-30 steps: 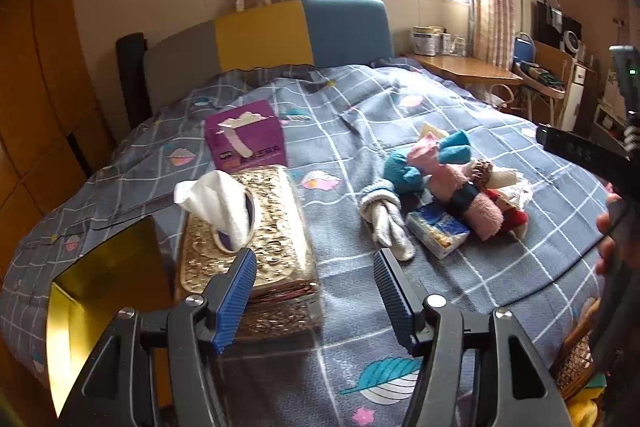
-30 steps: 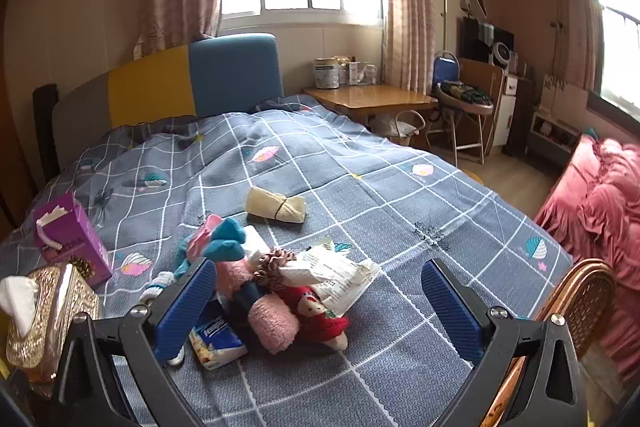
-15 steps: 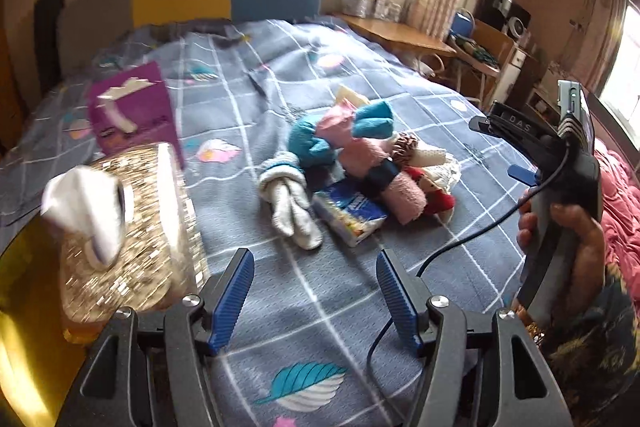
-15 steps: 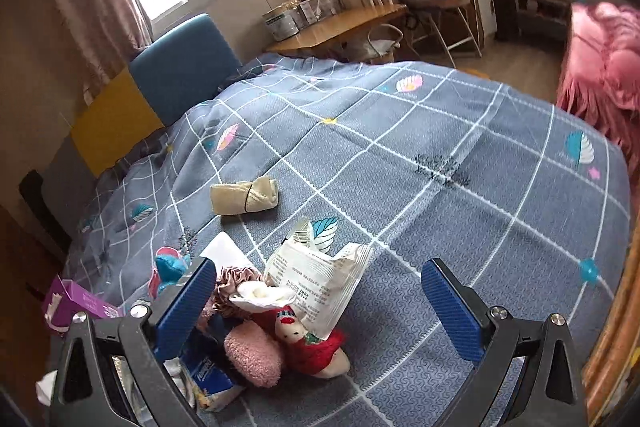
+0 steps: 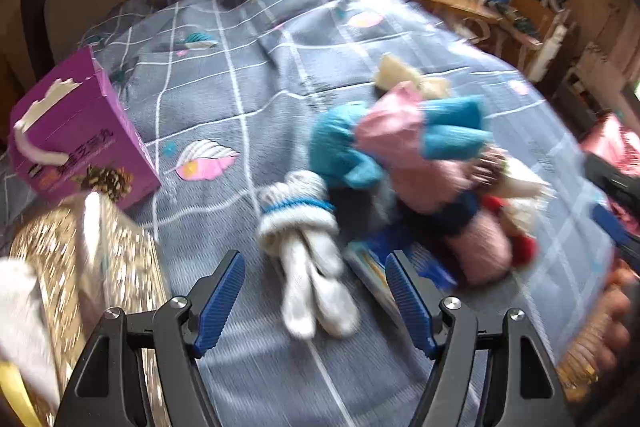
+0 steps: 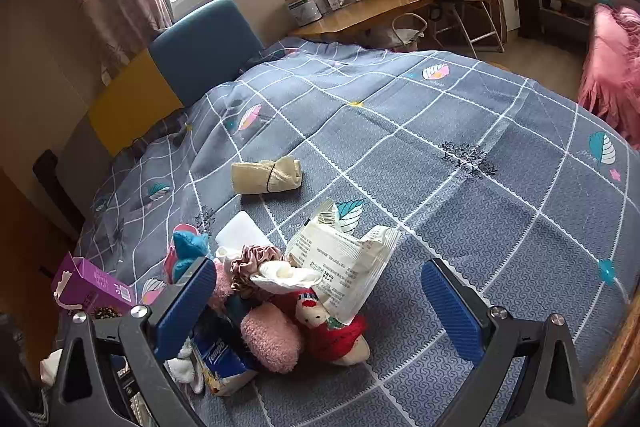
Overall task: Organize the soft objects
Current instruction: 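Reach the left tool to the white knotted glove and grasp it, then carry the glove into the gold tray with the left tool while the right tool grasps the blue teddy bear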
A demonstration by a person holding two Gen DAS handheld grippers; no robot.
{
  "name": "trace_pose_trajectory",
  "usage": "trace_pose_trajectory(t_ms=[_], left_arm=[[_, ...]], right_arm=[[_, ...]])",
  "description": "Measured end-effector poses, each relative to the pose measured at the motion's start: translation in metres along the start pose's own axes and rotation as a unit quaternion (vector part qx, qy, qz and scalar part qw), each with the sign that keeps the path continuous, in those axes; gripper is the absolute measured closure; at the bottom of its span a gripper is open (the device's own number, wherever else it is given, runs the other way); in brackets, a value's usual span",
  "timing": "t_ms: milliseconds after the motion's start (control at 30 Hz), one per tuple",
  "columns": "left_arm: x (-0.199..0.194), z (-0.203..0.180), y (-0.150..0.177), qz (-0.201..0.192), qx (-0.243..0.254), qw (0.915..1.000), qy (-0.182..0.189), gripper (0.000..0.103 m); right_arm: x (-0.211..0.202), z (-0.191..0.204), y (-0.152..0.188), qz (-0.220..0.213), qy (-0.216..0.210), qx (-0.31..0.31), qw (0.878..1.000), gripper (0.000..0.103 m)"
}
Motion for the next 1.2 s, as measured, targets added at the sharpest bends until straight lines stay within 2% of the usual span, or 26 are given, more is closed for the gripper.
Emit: trace_pose_trajectory(t_ms=[133,200,333,500,633,733,833,967,1067,1133,1200], left_arm=[[0.035,0.008,-0.007,0.027,-0.019,0.9994,-0.010,0.032],[0.050,0.011,-0.006,0.041,-0.019,0.9988,-0.019,0.048],[0.056,0.011,0.001,0.044,-0.016,0.9987,-0.021,0.064],[0.031,0.012,0.012,0.030,-0.030,0.9991,0.001,0.066],[0.010,0.018,0.022,0.018,-0.035,0.9992,0.011,0.067],[-0.019,0.018,0.018,-0.009,-0.032,0.9993,0.019,0.067],[-0.048,0.019,-0.004,-0.037,-0.027,0.9986,0.027,0.067],[-0.083,0.021,-0.052,-0.072,-0.016,0.9966,0.037,0.067],[-0.094,0.029,-0.100,-0.089,-0.017,0.9948,0.048,0.068],[-0.096,0.049,-0.129,-0.104,-0.024,0.9940,0.022,0.067],[-0.100,0.081,-0.150,-0.112,-0.055,0.9921,0.011,0.067]], right_arm=[[0.002,0.002,0.002,0.007,-0.004,-0.003,1.000,0.000],[0.004,0.004,0.003,0.010,-0.005,-0.007,1.000,0.000],[0.008,0.009,0.007,0.020,-0.009,-0.017,1.000,0.000],[0.009,0.019,0.011,0.024,-0.014,-0.047,0.999,0.001],[0.013,0.052,0.012,0.035,-0.033,-0.127,0.991,0.009],[0.018,0.090,0.005,0.032,-0.055,-0.215,0.974,0.013],[0.034,0.123,0.005,0.046,-0.066,-0.300,0.951,0.016],[0.058,0.153,0.017,0.078,-0.075,-0.390,0.915,0.016],[0.074,0.172,0.034,0.103,-0.071,-0.454,0.882,0.016],[0.086,0.179,0.043,0.115,-0.057,-0.489,0.863,0.016],[0.101,0.181,0.049,0.127,-0.039,-0.506,0.852,0.015]])
Point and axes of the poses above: each gripper's, at about its wrist camera, not at the fingertips, and x roughly the way its jaws point, z to its left, y to its underside, the point moved 9 cm from there along x, roughly the way its jaws point, and after that the axes turned 1 degree about -y, right-handed, at the moved point
